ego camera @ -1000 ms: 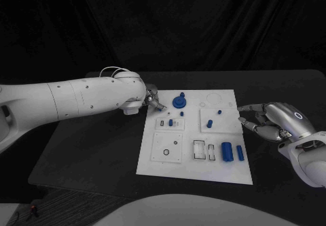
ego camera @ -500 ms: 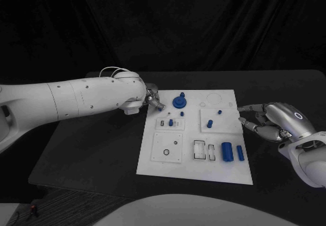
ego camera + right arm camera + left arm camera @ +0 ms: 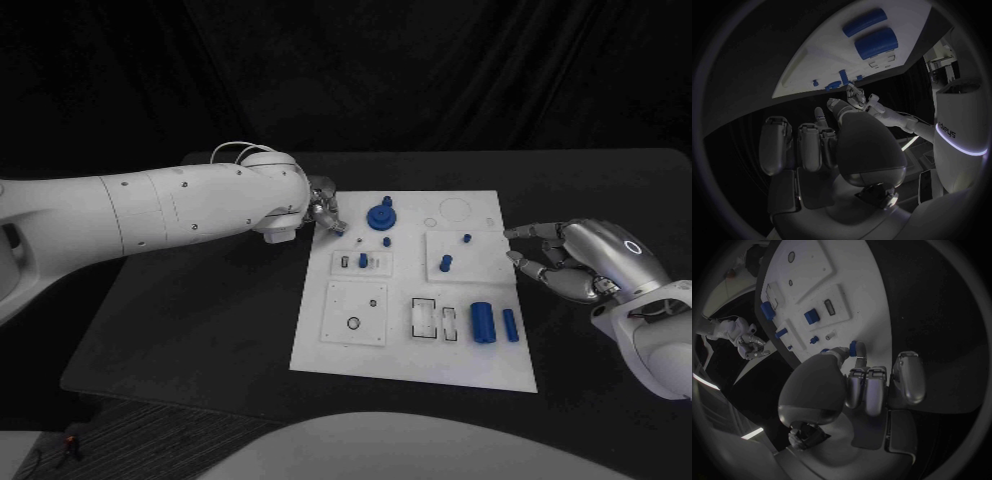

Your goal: Assemble the parts on the task board

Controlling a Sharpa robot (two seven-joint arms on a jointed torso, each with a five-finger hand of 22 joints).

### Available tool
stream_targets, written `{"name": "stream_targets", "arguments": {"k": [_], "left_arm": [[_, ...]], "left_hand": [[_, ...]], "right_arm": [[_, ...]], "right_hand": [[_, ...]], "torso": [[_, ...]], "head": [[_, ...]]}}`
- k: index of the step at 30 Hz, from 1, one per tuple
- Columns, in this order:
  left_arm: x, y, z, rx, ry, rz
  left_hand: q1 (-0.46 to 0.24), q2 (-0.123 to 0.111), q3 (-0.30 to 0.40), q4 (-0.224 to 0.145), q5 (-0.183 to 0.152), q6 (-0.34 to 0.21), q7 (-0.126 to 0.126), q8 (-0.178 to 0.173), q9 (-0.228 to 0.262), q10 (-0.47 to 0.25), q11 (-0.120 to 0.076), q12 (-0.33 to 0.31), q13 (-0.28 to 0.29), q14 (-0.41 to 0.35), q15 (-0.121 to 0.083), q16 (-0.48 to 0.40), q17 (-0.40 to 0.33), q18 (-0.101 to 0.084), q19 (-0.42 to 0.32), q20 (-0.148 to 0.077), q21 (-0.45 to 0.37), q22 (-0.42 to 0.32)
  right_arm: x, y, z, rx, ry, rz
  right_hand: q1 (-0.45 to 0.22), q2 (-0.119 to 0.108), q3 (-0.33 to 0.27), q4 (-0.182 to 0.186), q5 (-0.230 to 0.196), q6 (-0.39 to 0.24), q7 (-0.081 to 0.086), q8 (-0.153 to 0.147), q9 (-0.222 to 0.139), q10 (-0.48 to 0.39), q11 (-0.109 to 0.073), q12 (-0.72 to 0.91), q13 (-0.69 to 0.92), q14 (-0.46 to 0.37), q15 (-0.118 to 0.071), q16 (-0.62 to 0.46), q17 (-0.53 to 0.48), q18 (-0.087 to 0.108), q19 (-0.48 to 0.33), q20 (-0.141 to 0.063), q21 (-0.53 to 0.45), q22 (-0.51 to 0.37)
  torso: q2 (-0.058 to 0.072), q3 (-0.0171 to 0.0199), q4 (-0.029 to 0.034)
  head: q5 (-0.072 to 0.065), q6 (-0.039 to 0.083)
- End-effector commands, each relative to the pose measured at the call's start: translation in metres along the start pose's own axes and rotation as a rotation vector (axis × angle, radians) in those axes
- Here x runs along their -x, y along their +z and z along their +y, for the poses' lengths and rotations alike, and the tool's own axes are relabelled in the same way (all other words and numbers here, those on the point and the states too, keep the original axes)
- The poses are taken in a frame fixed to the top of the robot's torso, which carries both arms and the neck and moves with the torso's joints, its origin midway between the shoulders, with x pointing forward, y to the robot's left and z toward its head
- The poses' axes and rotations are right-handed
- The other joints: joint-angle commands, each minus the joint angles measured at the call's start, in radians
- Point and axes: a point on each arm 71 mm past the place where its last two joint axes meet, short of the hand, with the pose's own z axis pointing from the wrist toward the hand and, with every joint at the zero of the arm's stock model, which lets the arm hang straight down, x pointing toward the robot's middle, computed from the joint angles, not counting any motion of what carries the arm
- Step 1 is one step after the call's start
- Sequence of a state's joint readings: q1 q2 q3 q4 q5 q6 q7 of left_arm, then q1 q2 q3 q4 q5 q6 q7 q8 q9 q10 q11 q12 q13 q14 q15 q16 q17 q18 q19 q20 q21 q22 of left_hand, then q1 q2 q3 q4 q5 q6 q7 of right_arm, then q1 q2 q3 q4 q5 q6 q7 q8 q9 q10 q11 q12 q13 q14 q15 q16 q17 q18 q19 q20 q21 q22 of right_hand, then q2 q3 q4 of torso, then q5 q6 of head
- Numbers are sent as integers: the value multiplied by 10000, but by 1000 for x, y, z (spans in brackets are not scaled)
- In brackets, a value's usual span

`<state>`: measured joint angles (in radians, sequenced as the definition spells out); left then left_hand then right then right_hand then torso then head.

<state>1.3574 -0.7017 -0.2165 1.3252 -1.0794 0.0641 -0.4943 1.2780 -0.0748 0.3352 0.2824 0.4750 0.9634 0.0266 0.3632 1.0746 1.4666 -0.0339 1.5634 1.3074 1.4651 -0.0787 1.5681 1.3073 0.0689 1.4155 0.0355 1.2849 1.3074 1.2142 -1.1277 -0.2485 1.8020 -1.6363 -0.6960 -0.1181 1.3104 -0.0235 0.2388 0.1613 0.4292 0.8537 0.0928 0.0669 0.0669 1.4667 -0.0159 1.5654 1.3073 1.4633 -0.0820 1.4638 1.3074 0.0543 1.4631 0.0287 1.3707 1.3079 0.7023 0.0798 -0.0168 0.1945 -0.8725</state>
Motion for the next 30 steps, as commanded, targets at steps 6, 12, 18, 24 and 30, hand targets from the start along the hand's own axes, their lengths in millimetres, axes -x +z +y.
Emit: {"name": "stream_targets", "arguments": {"k": [6,12,18,24,30], "left_arm": [[-1,0,-1,-222,-59,60],[0,-1,0,-211,-162,-106],[-2,-8,4,-68,-766,-328],[-7,-16,7,173,-1408,-164],[-11,-27,11,353,-1803,-246]], "left_hand": [[-326,-502,1225,-334,-187,59,-23,53,127,946,-66,-44,2549,1057,-57,27,2635,-11,24,-64,-31,1737],[-410,-576,1493,-490,-232,55,-20,63,164,939,-66,-53,2542,1057,-58,27,2635,-11,27,-64,-31,1737],[-513,-669,1779,-673,-254,81,-34,91,207,960,-80,-29,2559,1057,-73,27,2635,-26,78,-74,44,1759],[-686,-785,2014,-825,-290,100,-45,106,237,952,-95,-41,2550,1057,-91,27,2635,-31,109,-90,72,1765],[-778,-820,2148,-913,-316,109,-53,101,239,944,-105,-53,2541,1057,-102,27,2635,-30,118,-100,69,1763]], "right_arm": [[-2,-1,-1,-178,-6,80],[-3,-2,-2,-186,1,94],[-3,-3,-3,-211,0,73],[-3,-3,-3,-230,-1,38],[-3,-3,-4,-254,-3,12]], "right_hand": [[70,-31,56,-5,36,95,12,16,14,1041,69,54,2635,795,75,-14,1075,-92,279,71,22,2036],[82,-32,68,-15,39,96,13,13,13,1041,69,54,2635,795,76,-14,1073,-92,278,72,20,2035],[95,-34,83,-26,42,94,14,8,10,1041,69,54,2635,792,77,-24,1058,-92,277,72,19,2035],[111,-35,100,-40,45,90,15,2,8,1041,70,54,2635,790,77,-28,1052,-91,275,73,16,2034],[111,-35,100,-40,45,90,15,2,8,1041,70,54,2635,790,77,-28,1052,-91,275,73,16,2034]], "torso": [[-3,1,-3],[-2,3,-3],[-3,4,-3],[-4,3,-1],[-2,4,-1]], "head": [[3,-2],[27,-2],[47,-2],[47,-2],[40,-2]]}}
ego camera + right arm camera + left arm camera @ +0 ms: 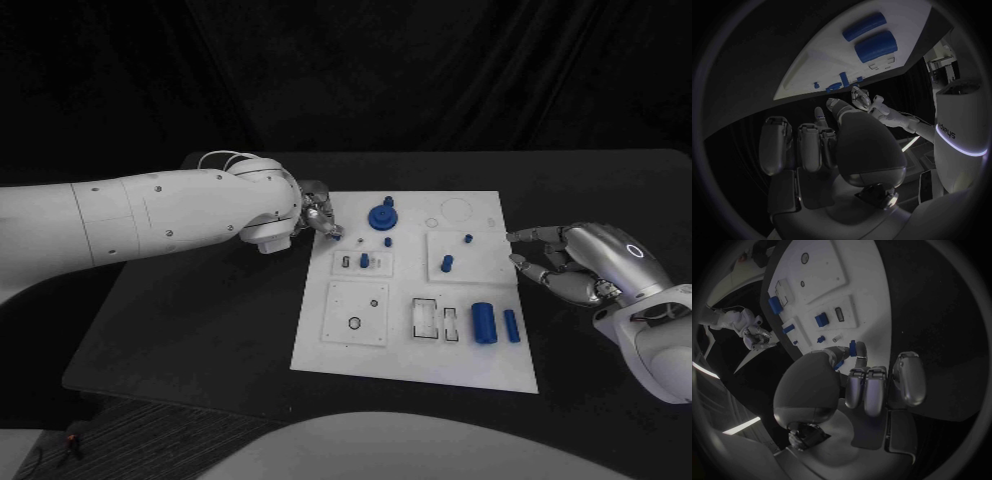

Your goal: Assemble the parts on the task board

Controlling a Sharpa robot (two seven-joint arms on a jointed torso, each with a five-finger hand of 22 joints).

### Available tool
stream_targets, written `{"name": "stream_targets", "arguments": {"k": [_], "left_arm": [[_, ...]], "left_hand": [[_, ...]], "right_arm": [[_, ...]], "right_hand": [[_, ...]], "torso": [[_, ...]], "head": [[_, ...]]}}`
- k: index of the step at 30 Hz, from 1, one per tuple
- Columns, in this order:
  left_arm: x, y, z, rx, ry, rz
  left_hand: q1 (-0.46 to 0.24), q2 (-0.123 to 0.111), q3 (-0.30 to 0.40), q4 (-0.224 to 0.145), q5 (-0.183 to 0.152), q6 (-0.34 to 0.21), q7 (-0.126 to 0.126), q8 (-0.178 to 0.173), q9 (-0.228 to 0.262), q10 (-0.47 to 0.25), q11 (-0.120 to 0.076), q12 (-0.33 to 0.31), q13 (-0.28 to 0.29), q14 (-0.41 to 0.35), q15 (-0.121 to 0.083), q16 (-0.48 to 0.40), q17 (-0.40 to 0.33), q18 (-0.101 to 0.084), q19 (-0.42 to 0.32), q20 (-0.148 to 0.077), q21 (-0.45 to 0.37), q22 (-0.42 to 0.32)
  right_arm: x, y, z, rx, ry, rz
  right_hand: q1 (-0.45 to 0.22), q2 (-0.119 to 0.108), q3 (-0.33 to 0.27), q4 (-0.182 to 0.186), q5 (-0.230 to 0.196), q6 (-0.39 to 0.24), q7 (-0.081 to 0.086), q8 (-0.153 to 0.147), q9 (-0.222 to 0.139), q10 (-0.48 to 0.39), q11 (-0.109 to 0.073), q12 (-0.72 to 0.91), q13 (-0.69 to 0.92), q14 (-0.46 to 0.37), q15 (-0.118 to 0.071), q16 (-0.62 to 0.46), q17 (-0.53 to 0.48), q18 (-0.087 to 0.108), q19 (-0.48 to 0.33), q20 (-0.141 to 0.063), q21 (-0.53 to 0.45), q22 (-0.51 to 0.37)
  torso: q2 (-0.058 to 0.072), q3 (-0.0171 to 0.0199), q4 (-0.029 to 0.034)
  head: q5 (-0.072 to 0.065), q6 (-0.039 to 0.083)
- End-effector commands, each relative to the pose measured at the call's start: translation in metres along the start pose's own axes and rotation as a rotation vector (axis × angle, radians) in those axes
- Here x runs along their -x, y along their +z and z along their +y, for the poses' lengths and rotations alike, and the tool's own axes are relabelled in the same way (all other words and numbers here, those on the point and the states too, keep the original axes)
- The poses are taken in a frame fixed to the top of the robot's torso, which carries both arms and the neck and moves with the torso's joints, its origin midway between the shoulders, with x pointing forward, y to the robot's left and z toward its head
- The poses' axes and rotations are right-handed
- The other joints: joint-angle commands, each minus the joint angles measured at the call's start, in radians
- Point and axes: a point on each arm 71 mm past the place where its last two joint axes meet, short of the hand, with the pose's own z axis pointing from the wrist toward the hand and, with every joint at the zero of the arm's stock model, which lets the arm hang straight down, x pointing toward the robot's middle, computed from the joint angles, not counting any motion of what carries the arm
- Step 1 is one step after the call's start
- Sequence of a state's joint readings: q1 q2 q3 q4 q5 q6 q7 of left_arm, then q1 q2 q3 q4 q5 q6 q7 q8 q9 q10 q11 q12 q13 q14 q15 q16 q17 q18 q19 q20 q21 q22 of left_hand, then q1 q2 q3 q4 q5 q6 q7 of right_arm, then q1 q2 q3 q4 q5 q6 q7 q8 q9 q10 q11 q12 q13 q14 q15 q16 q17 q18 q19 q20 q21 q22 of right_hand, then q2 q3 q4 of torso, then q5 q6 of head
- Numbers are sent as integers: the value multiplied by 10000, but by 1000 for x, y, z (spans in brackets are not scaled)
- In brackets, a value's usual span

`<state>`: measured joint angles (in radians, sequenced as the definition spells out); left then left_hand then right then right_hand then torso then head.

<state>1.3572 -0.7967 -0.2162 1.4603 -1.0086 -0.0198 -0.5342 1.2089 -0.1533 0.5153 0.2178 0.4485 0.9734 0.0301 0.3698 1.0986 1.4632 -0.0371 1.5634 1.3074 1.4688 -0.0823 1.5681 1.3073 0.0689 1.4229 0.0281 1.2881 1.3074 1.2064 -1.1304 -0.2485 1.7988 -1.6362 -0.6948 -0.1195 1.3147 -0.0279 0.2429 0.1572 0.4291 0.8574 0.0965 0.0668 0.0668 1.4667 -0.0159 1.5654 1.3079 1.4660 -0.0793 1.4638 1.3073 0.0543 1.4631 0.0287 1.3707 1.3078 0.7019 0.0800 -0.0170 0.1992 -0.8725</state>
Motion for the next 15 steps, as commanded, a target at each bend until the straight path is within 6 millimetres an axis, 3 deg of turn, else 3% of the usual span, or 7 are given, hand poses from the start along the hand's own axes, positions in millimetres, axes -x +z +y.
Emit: {"name": "stream_targets", "arguments": {"k": [1,8,12,15], "left_arm": [[-2,-6,1,339,-780,-213],[-7,-18,-4,190,-953,-575],[-9,-21,-8,-31,-834,-810],[-13,-23,-9,-177,-813,-961]], "left_hand": [[-95,-35,364,-276,-53,11,-89,35,-1,972,-73,-61,2535,1020,-67,27,2635,-30,45,-28,37,1762],[-315,-119,449,-335,-196,46,-94,40,5,959,-75,-79,2521,1003,-73,9,2602,-26,49,-36,15,1754],[-512,-109,546,-411,-610,72,-105,28,-2,942,-85,-104,2503,990,-82,-6,2575,-21,47,-45,-19,1745],[-558,-83,577,-426,-715,67,-100,18,-5,937,-82,-111,2497,986,-81,-10,2567,-18,42,-45,-36,1740]], "right_arm": [[0,-1,-2,-175,-5,-72],[1,-1,-1,-163,10,-128],[1,-2,0,-117,41,-151],[1,-2,1,-101,56,-167]], "right_hand": [[67,9,59,2,46,53,-22,2,9,1041,70,54,2629,763,50,-28,1053,-91,275,73,16,2035],[67,9,59,2,46,53,-22,2,9,1041,70,54,2629,763,50,-28,1053,-91,275,73,16,2035],[67,9,59,2,46,53,-22,2,9,1041,70,54,2629,763,50,-28,1053,-91,275,73,16,2035],[86,4,84,-16,51,49,-20,-6,5,1041,71,54,2629,762,51,-28,1051,-92,276,74,20,2036]], "torso": [[0,1,2],[-19,14,2],[-21,12,2],[-16,12,-3]], "head": [[1,-2],[17,-2],[12,-2],[-5,-2]]}}
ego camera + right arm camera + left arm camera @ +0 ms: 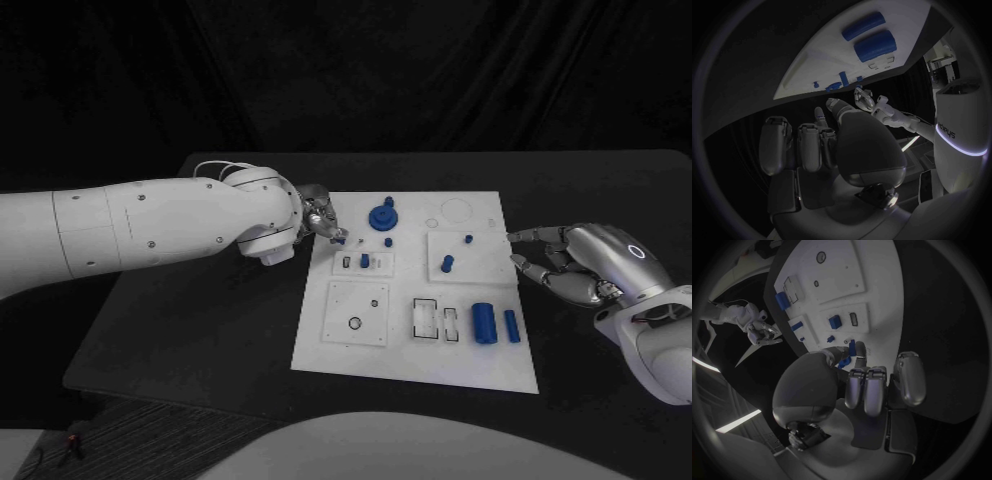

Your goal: Assemble the parts on the task board

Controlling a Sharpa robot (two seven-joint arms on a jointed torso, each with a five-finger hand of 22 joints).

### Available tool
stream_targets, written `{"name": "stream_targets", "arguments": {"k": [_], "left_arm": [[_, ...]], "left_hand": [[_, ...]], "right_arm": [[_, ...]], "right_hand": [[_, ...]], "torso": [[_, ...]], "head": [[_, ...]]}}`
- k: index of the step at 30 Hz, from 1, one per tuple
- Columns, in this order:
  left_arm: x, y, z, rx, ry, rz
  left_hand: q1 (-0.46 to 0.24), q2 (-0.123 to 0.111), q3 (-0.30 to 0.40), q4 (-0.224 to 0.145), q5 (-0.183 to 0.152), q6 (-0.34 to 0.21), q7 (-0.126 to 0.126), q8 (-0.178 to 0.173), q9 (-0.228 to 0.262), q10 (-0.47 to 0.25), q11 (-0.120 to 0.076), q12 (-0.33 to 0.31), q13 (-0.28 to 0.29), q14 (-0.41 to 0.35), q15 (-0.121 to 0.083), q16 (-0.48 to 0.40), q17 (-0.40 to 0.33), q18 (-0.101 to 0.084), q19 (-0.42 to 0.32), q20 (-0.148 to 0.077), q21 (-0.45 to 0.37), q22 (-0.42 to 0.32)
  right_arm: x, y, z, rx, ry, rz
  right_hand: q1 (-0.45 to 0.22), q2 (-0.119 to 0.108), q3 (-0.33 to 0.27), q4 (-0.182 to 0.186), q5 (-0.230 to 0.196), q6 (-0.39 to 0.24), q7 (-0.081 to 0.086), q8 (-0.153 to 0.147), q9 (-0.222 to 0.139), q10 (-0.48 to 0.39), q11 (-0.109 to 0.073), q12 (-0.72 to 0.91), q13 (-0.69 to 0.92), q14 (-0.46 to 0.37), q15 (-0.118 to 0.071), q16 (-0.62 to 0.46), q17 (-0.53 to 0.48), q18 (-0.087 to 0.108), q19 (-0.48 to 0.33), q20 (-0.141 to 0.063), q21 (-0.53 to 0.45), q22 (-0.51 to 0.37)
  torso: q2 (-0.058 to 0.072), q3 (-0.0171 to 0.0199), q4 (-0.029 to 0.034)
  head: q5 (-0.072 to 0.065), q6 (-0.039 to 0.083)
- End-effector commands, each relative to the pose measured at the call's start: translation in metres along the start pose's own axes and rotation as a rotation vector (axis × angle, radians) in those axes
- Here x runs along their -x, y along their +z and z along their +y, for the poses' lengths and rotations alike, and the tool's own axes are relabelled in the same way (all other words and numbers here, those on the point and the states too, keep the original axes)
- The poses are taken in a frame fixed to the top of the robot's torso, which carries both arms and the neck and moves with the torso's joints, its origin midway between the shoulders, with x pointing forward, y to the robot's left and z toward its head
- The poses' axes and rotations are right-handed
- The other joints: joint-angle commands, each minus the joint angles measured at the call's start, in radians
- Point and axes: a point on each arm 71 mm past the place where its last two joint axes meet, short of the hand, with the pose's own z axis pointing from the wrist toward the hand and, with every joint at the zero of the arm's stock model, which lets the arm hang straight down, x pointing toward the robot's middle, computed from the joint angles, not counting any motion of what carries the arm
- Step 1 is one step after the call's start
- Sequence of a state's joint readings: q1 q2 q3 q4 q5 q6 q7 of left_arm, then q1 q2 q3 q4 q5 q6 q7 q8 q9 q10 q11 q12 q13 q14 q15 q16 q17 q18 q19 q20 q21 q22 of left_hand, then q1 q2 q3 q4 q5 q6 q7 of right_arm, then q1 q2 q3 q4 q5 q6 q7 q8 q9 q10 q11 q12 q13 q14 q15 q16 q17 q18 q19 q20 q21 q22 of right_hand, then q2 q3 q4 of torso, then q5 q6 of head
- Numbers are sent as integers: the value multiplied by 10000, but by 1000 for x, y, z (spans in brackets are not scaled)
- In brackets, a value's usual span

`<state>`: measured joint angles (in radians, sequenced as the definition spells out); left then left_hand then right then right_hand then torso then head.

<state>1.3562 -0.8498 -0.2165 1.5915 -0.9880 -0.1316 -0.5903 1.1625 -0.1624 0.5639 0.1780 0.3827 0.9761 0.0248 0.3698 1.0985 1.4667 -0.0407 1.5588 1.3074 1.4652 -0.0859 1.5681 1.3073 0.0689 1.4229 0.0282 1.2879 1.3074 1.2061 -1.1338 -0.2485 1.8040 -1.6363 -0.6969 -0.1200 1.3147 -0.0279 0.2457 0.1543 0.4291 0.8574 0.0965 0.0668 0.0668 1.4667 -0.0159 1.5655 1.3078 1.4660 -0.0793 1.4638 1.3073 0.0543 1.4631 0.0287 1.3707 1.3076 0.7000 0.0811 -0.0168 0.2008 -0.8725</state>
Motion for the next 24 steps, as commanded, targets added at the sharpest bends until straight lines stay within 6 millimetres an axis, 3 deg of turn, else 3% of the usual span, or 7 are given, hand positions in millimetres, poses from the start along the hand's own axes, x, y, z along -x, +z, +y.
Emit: {"name": "stream_targets", "arguments": {"k": [1,24], "left_arm": [[-2,-2,-1,-163,-115,-638],[-30,-5,1,-602,384,-916]], "left_hand": [[-95,7,91,-29,-58,40,-47,17,-4,902,-47,-66,2497,1022,-45,-10,2567,-18,41,-46,-34,1740],[-207,76,106,-7,-199,44,-34,3,-12,896,-36,-74,2491,1013,-39,-21,2548,-20,48,-43,-36,1742]], "right_arm": [[0,-1,0,-106,34,-148],[-1,-4,-2,-161,36,-104]], "right_hand": [[86,4,55,12,52,49,-20,-6,6,1041,72,53,2630,762,51,-28,1051,-92,276,74,20,2038],[94,-8,70,0,58,43,-18,-12,3,1041,73,53,2630,763,52,-23,1055,-91,275,75,18,2037]], "torso": [[7,1,-3],[31,-20,6]], "head": [[-19,-2],[8,-2]]}}
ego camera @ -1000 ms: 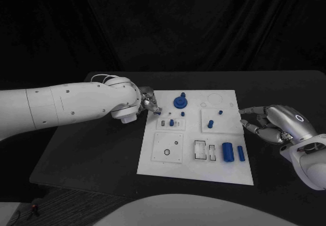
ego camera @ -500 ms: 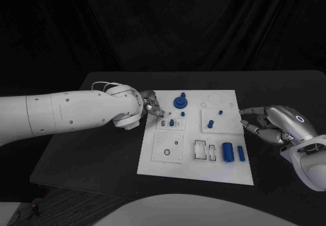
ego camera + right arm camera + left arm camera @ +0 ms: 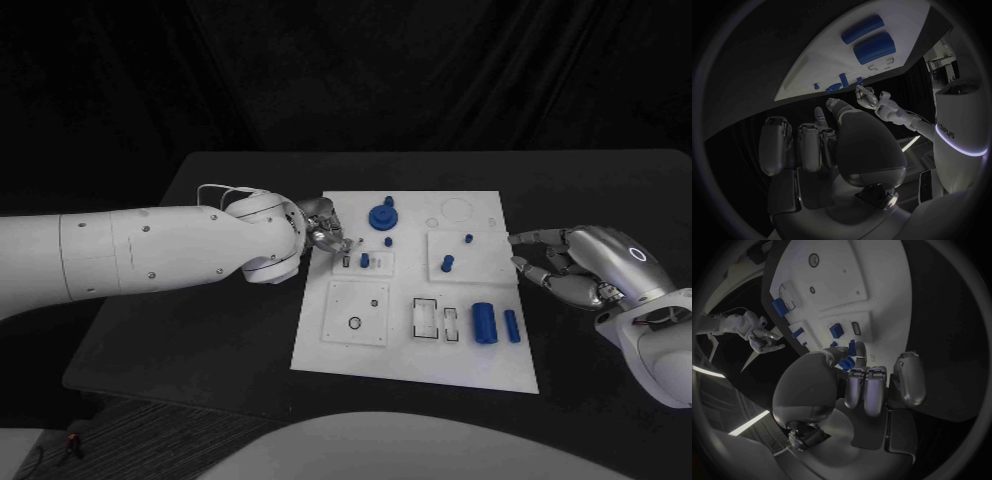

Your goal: Assemble the parts on the task board

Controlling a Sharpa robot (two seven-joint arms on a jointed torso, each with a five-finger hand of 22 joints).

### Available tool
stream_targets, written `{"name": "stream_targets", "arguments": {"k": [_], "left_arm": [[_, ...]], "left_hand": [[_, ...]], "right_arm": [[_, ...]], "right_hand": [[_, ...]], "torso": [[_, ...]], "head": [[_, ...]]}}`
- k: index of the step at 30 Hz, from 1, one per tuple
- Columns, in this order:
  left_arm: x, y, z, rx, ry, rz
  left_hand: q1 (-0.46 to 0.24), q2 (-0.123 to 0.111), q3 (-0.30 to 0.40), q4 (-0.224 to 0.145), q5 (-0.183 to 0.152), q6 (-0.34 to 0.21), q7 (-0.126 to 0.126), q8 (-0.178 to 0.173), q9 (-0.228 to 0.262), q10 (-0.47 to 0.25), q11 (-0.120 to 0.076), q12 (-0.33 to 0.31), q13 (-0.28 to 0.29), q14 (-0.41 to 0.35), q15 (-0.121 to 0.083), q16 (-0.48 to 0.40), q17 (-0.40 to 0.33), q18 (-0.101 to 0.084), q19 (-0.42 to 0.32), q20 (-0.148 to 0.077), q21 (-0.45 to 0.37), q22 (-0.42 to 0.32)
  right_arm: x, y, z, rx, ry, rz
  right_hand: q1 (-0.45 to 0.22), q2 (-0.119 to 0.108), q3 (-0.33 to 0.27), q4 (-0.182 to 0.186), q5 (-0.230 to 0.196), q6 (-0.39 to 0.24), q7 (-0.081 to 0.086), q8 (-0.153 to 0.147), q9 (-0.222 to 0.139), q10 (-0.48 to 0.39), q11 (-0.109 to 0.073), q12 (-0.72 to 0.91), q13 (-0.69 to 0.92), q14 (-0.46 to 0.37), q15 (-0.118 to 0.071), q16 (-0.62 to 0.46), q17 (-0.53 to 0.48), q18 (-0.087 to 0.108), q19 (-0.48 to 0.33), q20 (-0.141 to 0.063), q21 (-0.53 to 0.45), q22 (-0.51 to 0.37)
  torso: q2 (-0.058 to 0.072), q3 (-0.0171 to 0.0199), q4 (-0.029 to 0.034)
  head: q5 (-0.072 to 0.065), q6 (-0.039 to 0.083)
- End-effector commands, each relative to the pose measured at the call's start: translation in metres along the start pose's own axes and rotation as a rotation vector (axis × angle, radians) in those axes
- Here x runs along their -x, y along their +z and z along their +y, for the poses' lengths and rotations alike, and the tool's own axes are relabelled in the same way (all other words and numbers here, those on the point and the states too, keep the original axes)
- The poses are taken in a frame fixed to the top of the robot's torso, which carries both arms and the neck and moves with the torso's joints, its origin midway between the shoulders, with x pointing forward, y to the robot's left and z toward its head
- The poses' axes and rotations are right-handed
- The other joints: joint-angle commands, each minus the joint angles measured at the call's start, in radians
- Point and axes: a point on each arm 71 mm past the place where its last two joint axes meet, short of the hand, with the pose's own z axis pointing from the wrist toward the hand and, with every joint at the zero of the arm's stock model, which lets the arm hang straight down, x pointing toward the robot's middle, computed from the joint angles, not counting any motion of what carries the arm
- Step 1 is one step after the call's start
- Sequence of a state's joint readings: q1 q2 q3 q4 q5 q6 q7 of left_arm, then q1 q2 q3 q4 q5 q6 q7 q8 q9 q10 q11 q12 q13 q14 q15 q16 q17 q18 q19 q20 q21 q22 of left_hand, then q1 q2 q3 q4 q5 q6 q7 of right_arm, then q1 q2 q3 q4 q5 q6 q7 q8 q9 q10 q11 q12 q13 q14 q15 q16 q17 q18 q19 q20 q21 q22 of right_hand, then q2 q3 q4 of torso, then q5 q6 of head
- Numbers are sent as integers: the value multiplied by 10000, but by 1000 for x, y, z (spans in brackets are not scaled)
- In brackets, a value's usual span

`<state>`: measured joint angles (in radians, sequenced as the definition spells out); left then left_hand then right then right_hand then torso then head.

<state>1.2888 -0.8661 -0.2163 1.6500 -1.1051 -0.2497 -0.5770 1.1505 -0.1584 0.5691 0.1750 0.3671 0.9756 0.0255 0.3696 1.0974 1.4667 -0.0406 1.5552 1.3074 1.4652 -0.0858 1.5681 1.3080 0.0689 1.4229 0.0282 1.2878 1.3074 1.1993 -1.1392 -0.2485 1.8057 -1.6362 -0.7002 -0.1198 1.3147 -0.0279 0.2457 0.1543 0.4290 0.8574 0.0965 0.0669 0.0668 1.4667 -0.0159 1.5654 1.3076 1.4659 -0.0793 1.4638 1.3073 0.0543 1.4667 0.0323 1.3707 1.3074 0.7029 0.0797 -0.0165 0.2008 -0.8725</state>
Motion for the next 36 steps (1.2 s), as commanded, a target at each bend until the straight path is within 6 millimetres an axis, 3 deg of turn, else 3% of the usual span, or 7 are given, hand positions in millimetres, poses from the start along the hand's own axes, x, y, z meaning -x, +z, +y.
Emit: {"name": "stream_targets", "arguments": {"k": [1,36], "left_arm": [[-3,-1,-1,-121,147,-105],[-18,-2,3,107,417,567]], "left_hand": [[-88,53,64,19,-46,48,-43,2,-2,894,-37,-41,2489,1002,-40,-33,2520,-19,46,-44,-41,1740],[-129,142,93,-13,-105,46,-29,-7,-3,851,-30,-100,2445,975,-38,-63,2464,-14,42,-43,-66,1733]], "right_arm": [[0,-1,-1,-110,12,-124],[-2,-1,-1,-138,3,-32]], "right_hand": [[94,-8,70,0,58,42,-18,-13,3,1041,73,54,2632,763,52,-23,1056,-91,239,40,18,2039],[86,-15,100,-3,65,69,-6,-5,6,1041,80,54,2632,759,56,-34,1035,-90,237,42,13,2038]], "torso": [[-5,-1,2],[-9,3,-6]], "head": [[9,-2],[30,-2]]}}
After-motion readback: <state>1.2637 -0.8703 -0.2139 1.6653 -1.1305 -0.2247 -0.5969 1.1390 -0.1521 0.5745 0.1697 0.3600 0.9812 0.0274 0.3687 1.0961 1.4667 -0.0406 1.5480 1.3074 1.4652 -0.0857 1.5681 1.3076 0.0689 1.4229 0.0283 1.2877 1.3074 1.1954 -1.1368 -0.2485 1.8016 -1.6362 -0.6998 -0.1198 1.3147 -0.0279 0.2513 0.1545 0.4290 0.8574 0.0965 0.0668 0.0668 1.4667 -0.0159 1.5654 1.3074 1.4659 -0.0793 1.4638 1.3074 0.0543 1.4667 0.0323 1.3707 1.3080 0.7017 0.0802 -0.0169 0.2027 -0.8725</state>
